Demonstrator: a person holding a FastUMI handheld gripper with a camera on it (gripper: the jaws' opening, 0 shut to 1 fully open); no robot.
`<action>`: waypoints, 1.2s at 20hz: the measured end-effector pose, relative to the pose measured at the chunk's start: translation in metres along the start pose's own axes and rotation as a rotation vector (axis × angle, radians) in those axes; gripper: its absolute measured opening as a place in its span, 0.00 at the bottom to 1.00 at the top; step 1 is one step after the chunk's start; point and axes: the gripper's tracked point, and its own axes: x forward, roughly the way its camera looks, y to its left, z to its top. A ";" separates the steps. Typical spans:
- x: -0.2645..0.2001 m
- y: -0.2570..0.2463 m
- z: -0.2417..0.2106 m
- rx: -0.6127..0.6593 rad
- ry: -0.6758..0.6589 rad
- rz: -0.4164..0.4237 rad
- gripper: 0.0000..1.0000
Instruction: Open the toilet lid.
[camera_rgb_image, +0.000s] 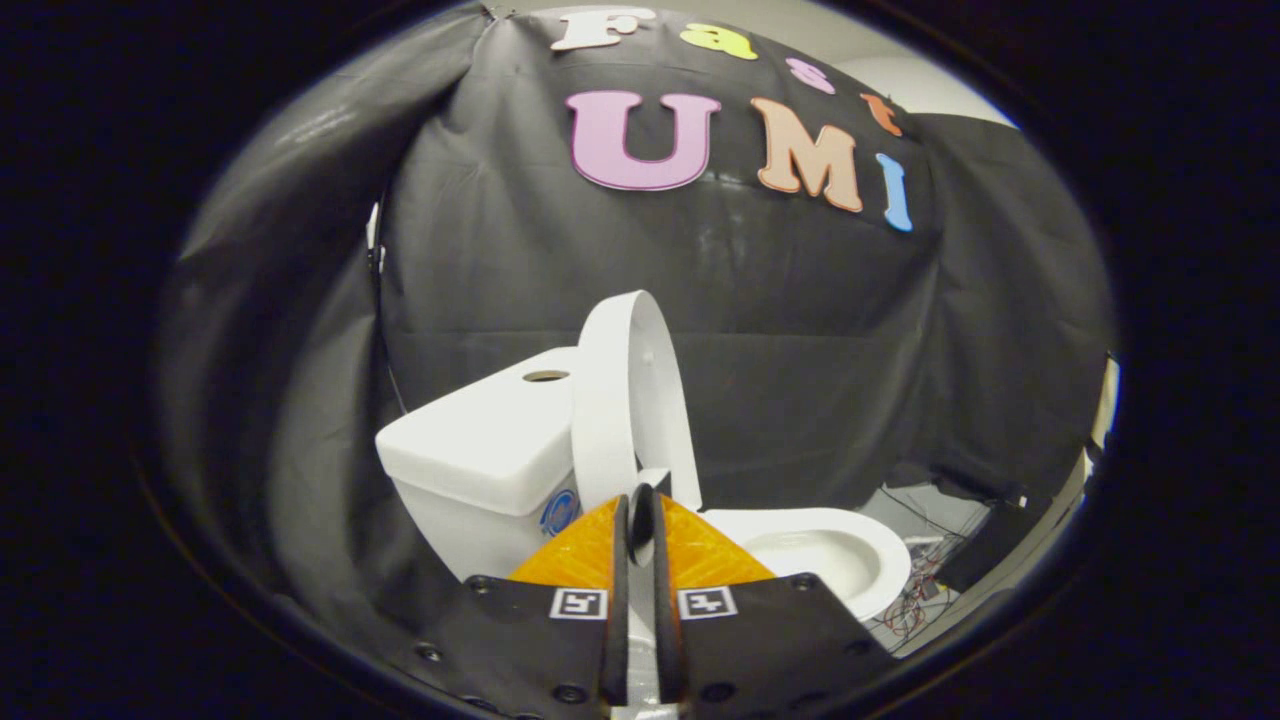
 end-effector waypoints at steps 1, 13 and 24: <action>-0.001 0.001 -0.003 -0.005 0.010 0.019 0.22; -0.031 0.006 -0.010 0.051 -0.035 0.125 0.89; -0.076 -0.061 -0.026 0.030 -0.028 0.145 0.95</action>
